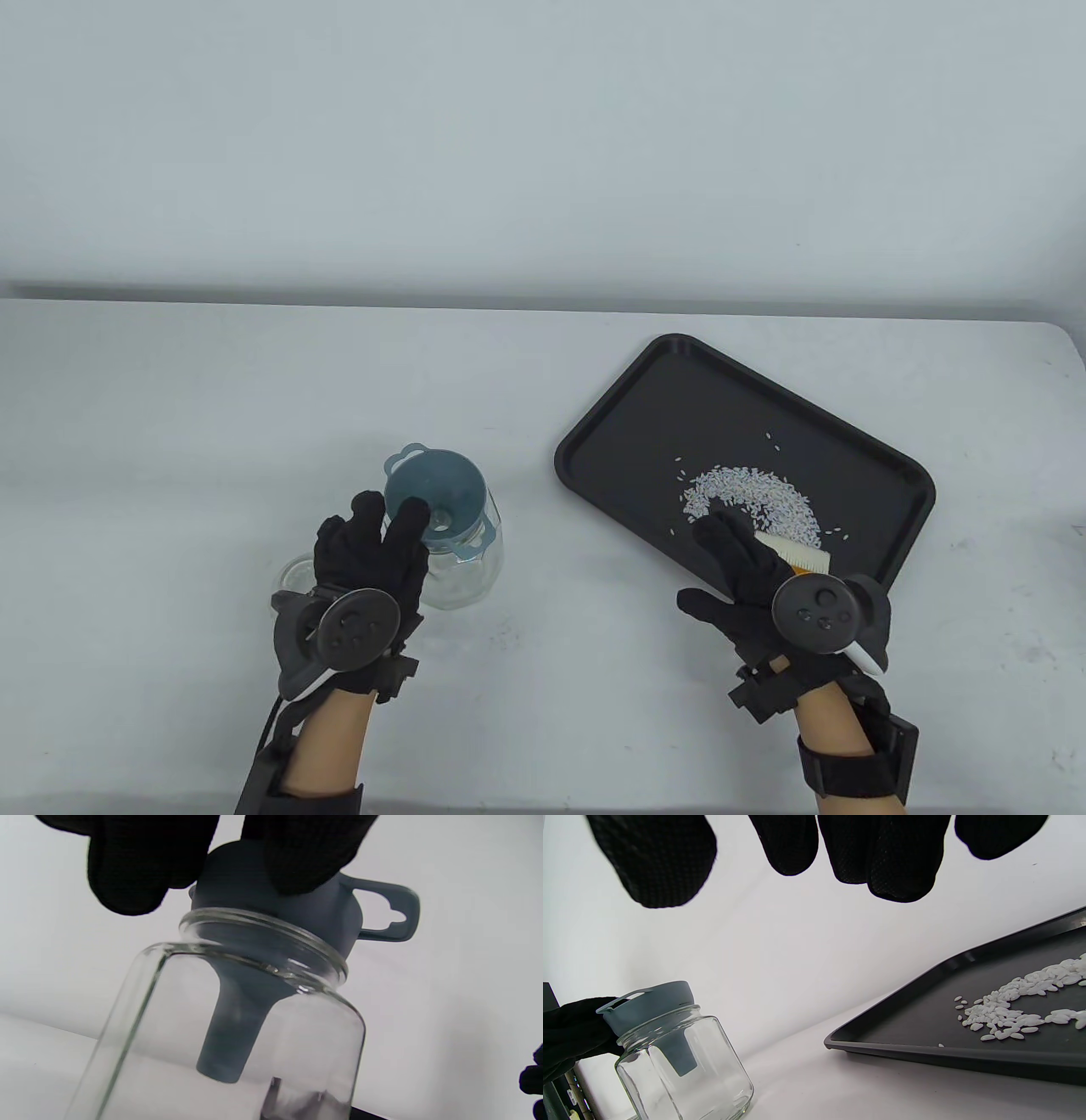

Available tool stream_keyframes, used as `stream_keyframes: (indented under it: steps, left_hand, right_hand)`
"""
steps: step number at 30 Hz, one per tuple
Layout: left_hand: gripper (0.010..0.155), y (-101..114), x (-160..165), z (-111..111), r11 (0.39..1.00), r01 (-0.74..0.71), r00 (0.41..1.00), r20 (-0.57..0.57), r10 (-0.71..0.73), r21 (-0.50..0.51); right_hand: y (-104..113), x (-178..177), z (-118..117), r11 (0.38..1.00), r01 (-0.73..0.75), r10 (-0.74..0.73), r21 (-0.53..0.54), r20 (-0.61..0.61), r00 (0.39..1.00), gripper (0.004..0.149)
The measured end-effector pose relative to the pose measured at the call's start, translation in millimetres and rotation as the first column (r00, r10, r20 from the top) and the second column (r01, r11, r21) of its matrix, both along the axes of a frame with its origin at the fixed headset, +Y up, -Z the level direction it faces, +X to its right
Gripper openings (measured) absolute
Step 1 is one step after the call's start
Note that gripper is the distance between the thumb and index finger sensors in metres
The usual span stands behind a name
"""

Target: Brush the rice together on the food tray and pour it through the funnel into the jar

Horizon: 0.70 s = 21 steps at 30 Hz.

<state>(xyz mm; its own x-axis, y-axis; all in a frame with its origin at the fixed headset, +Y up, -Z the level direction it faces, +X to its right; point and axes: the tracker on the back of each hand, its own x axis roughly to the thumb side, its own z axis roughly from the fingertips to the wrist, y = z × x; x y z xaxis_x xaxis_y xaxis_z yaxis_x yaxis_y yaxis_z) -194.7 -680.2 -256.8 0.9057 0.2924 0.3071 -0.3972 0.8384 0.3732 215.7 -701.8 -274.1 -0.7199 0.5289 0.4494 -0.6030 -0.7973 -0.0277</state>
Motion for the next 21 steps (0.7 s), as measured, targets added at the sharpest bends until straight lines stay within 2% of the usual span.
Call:
stream_keyframes:
  steps: [8, 15, 21]
  left_hand:
    - [0.057, 4, 0, 5, 1.000, -0.019, 1.000, 0.011, 0.019, 0.015]
    - [0.059, 15, 6, 17, 0.998, -0.010, 1.000, 0.028, 0.008, 0.070]
    - [0.063, 23, 27, 31, 0.986, 0.037, 0.991, 0.122, -0.058, 0.164]
  right_hand:
    - [0, 0, 0, 1.000, -0.004, 0.004, 0.002, 0.002, 1.000, 0.077]
    - [-1, 2, 0, 1.000, -0.012, 0.012, 0.007, 0.008, 1.000, 0.077]
    - [0, 5, 0, 0.999, -0.034, 0.033, 0.017, 0.026, 0.999, 0.076]
